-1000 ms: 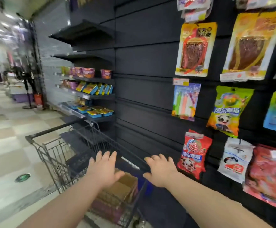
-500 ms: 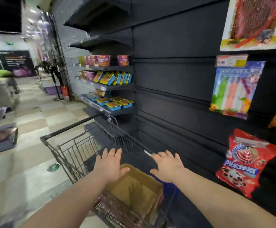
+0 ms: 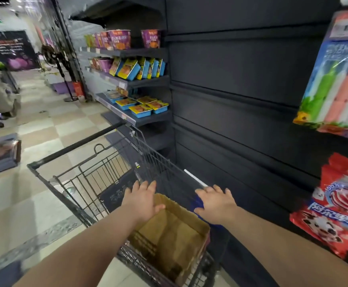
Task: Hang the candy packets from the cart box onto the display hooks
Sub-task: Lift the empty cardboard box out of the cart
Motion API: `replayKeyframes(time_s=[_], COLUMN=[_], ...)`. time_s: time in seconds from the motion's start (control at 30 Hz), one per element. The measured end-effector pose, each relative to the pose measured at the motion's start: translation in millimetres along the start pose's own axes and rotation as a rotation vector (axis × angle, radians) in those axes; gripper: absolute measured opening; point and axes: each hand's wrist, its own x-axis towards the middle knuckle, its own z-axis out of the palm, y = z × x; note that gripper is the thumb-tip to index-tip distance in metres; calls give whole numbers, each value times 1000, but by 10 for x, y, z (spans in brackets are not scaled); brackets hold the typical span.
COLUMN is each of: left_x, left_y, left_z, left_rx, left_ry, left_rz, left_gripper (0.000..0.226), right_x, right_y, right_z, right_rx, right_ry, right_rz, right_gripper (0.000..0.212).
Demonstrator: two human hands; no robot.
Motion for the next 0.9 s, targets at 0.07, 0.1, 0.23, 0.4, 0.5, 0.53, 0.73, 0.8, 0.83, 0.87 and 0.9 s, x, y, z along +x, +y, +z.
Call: replayKeyframes(time_s=[0.07, 0.1, 0.23, 0.4, 0.5, 0.53, 0.73, 0.8, 0.83, 0.87, 0.9], left_x=[174, 267, 722, 1381, 1766, 1892, 2423, 2549, 2610, 2668, 2724], left_y=[-51, -79, -163, -361, -576, -653, -1046, -1122, -1156, -1189, -1226], left_z=[97, 150, 298, 516, 658, 715, 1296, 1507, 1606, 1703, 1799], left_rx=[1, 4, -2, -11, 27, 27, 11, 20, 29, 38, 46], left_ry=[-43, -63, -128, -184, -227, -239, -378, -420, -440, -460, -479], left_rz=[19, 30, 87, 228, 284, 289, 294, 291, 292, 293, 293], left_gripper=[87, 87, 85, 86, 86, 86, 89, 89, 90, 89, 88], right_x=[110, 169, 474, 954, 1207, 1275, 1459, 1503, 1528, 1550, 1574], right_y=[12, 11, -26, -132, -176, -196, -339, -358, -362, -364, -366], right_z=[64, 106, 269, 478, 642, 705, 1208, 1368, 1449, 1532, 1621], right_rx=[9, 13, 45, 104, 136, 145, 218, 255, 280, 300, 314], right_ry=[-42, -60, -100, -156, -196, -211, -347, -389, -412, -433, -450], right_rz=[26, 38, 115, 265, 353, 381, 526, 570, 594, 615, 630], right_gripper=[66, 66, 64, 65, 64, 64, 64, 65, 66, 66, 65])
